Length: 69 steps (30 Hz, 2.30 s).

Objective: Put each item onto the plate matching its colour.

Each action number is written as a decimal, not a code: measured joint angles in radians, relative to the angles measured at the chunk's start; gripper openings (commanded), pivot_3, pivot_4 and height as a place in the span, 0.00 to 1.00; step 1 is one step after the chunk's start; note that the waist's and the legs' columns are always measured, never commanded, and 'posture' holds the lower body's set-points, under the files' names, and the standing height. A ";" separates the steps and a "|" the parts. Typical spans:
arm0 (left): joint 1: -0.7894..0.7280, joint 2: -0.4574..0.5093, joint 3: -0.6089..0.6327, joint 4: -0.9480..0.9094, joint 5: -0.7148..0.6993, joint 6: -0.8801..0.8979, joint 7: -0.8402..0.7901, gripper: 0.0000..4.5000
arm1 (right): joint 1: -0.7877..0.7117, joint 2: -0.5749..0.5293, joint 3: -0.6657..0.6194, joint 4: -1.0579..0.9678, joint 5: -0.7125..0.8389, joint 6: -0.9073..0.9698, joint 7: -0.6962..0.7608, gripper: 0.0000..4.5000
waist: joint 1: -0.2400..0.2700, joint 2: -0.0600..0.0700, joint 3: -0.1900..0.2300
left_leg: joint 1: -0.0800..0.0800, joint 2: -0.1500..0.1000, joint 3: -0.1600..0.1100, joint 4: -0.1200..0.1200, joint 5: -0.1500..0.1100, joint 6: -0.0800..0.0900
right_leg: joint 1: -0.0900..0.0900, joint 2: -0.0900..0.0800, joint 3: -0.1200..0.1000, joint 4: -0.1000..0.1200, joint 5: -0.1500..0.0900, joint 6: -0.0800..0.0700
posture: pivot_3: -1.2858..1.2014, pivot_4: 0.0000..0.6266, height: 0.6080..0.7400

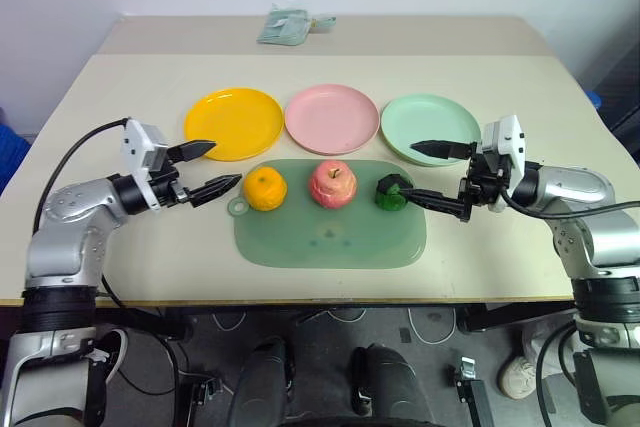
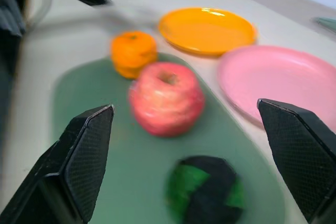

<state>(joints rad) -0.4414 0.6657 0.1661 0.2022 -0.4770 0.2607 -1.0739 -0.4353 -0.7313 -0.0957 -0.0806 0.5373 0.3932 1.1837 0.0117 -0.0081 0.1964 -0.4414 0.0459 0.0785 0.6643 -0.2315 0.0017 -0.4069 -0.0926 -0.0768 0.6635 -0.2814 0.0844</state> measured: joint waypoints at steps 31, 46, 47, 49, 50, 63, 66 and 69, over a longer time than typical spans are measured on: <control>-0.220 -0.201 -0.193 0.426 0.239 -0.316 -0.111 0.70 | 0.027 0.084 -0.029 -0.101 0.025 -0.007 -0.166 1.00 | 0.002 -0.001 0.000 | 0.000 -0.002 -0.001 0.002 0.000 0.000 | 0.001 0.001 0.000 0.000 0.001 0.001 | 0.52 0.24 1.00; -0.496 -0.191 -0.021 0.747 0.256 -0.278 0.343 0.70 | -0.090 0.205 -0.007 0.050 -0.094 -0.126 -0.316 1.00 | 0.000 -0.001 0.000 | -0.001 -0.003 -0.001 0.002 0.000 0.000 | 0.000 0.001 0.000 0.000 0.001 0.001 | 0.52 0.24 1.00; -0.509 -0.194 -0.014 0.783 0.258 -0.286 0.368 0.70 | -0.090 0.208 0.001 0.053 -0.099 -0.132 -0.315 1.00 | 0.001 -0.001 0.000 | -0.001 -0.003 -0.001 0.002 0.000 0.000 | 0.000 0.001 0.000 0.000 0.001 0.001 | 0.52 0.24 1.00; -0.539 -0.203 0.005 0.869 0.268 -0.304 0.440 0.70 | -0.090 0.219 0.016 0.065 -0.105 -0.140 -0.314 1.00 | 0.001 -0.001 0.000 | -0.002 -0.003 -0.001 0.002 0.000 0.000 | 0.000 0.001 0.000 0.000 0.002 0.002 | 0.52 0.24 1.00; -0.549 -0.205 0.009 0.893 0.271 -0.313 0.463 0.70 | -0.090 0.223 0.019 0.067 -0.106 -0.141 -0.314 1.00 | 0.001 -0.001 0.000 | -0.002 -0.003 -0.001 0.002 0.000 0.000 | 0.000 0.001 0.000 0.000 0.002 0.002 | 0.52 0.24 1.00; -0.594 -0.241 0.035 1.032 0.300 -0.409 0.571 1.00 | -0.076 0.224 0.037 0.044 -0.098 -0.129 -0.300 1.00 | -0.003 -0.001 0.000 | -0.002 -0.003 0.000 0.002 0.000 0.000 | -0.001 0.002 0.000 0.000 0.002 0.002 | 0.52 0.24 1.00; -0.594 -0.233 0.022 1.030 0.330 -0.450 0.561 1.00 | -0.073 0.222 0.035 0.034 -0.090 -0.119 -0.299 1.00 | -0.002 -0.001 0.000 | -0.002 -0.003 0.000 0.002 0.000 0.000 | -0.001 0.002 0.000 0.000 0.002 0.002 | 0.52 0.24 1.00; -0.593 -0.231 0.022 0.999 0.323 -0.461 0.453 1.00 | -0.070 0.221 0.035 0.034 -0.085 -0.113 -0.296 1.00 | 0.001 -0.001 0.000 | -0.002 -0.003 0.000 0.002 0.000 0.000 | -0.001 0.002 0.000 0.000 0.002 0.002 | 0.52 0.24 1.00</control>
<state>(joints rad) -1.0341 0.4344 0.1885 1.2008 -0.1539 -0.2000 -0.6208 -0.5050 -0.5104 -0.0603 -0.0467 0.4519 0.2798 0.8873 0.0132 -0.0095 0.1964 -0.4434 0.0428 0.0784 0.6663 -0.2311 0.0014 -0.4075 -0.0909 -0.0768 0.6632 -0.2795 0.0866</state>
